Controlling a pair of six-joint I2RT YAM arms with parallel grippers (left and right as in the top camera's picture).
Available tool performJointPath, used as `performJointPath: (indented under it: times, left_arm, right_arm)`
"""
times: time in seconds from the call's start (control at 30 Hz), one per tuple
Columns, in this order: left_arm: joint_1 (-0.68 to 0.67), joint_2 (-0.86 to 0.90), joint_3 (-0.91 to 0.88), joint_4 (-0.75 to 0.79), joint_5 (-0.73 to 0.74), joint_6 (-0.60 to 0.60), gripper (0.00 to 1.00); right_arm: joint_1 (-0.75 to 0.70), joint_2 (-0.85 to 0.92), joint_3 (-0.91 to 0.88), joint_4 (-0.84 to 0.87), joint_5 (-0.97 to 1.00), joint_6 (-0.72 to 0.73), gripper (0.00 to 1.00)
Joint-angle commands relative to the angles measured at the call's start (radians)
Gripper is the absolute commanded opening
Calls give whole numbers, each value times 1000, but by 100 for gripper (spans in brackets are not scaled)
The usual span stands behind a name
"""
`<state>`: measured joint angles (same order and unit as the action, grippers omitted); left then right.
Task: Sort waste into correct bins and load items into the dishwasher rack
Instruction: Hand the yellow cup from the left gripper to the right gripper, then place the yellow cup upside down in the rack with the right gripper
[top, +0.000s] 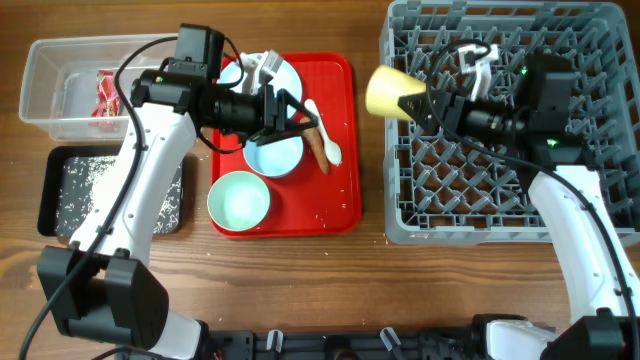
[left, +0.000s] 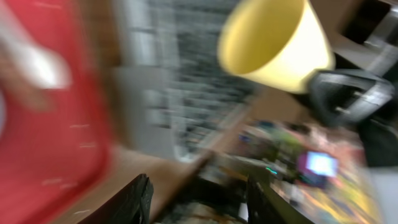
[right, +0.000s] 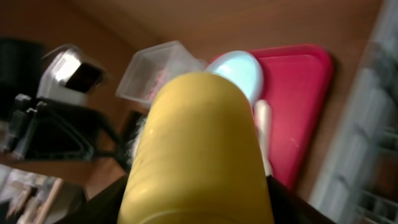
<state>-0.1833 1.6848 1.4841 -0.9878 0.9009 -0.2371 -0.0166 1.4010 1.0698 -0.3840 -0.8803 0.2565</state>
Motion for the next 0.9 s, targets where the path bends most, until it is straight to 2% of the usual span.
performJointPath:
  times: [0.0,0.13,0.3,0.4,0.63,0.87]
  left_arm:
    - [-16,-2,5,-10,-411,10,49]
    - [-24,-2,5,-9,-569,-36,54]
    - [-24,-2,5,-13,-635,-36,55]
    - [-24,-2,5,-20,-678,-36,55]
    - [-24,-2,5,-19,-686,-36,55]
    - [-24,-2,5,-20,-686,-35,56]
  right_arm:
    - [11,-60,114,-189,330,-45,38]
    - [44,-72,281,-503,578,-17,38]
    - [99,-71,349,-763,731,39,39]
    - [121,-50,348,-885,753,67,40]
    - [171,45,345,-970,753,69,40]
    - [264,233,345,-1055,824,153,40]
